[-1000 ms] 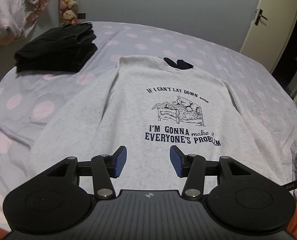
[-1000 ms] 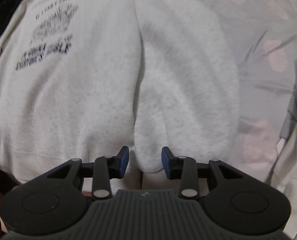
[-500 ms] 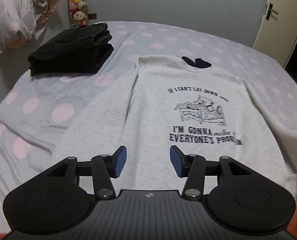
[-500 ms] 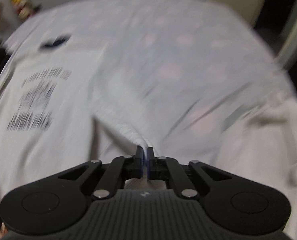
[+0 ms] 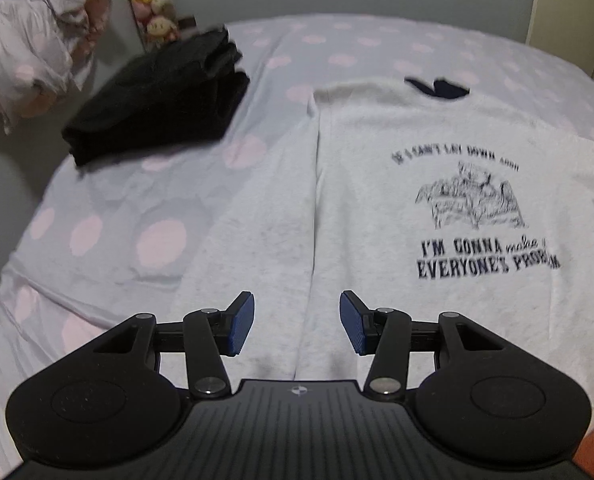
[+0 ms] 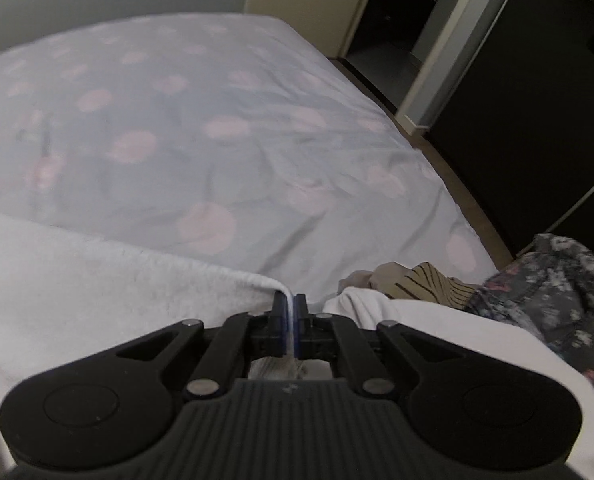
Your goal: Fold clothes
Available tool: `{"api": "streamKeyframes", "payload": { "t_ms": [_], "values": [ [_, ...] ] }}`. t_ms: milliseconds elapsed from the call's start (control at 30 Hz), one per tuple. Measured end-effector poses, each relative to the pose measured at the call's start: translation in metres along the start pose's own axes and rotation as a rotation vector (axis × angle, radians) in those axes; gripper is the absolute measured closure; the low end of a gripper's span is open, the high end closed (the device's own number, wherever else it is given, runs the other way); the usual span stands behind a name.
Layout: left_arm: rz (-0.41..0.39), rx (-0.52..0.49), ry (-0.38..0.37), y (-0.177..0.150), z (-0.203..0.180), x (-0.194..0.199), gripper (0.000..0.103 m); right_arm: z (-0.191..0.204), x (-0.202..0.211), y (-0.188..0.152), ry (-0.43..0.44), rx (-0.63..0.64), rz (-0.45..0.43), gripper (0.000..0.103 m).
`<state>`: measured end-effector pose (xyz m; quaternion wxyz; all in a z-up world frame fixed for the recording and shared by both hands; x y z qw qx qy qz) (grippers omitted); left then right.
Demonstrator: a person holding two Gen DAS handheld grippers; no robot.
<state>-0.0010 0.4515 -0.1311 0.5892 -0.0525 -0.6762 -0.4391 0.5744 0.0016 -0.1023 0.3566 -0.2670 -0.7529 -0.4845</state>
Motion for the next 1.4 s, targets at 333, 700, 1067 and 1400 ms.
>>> {"api": "streamKeyframes", "payload": {
  "t_ms": [333,700,1067,1400],
  "values": [
    [0.172,0.048,-0.024,-0.024,0.021,-0.027,0.047,0.009,0.001,-0.008,-0.004,-0.006,-0.062,0.080],
    [0.251,-0.128,-0.004,-0.050,0.030,-0.029,0.048,0.093,0.113,-0.068,0.392,-0.076,-0.182,0.062],
    [0.207,-0.443,-0.102,-0.083,0.004,-0.019,0.062,0.228,0.162,-0.187,0.818,-0.235,-0.143,0.051],
    [0.367,-0.371,-0.047,-0.085,0.016,-0.056,0.063,0.257,0.153,-0.213,0.899,-0.169,-0.155,0.046]
  ]
}}
Point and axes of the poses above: each gripper's, at about its wrist camera, not at the fingertips, and x roughly against the way its jaws point, z to its left, y to its top, the point moved 3 cm from there along -x, roughly the way its jaws point, and after that the axes turned 1 degree about x, right-handed, at the moved point
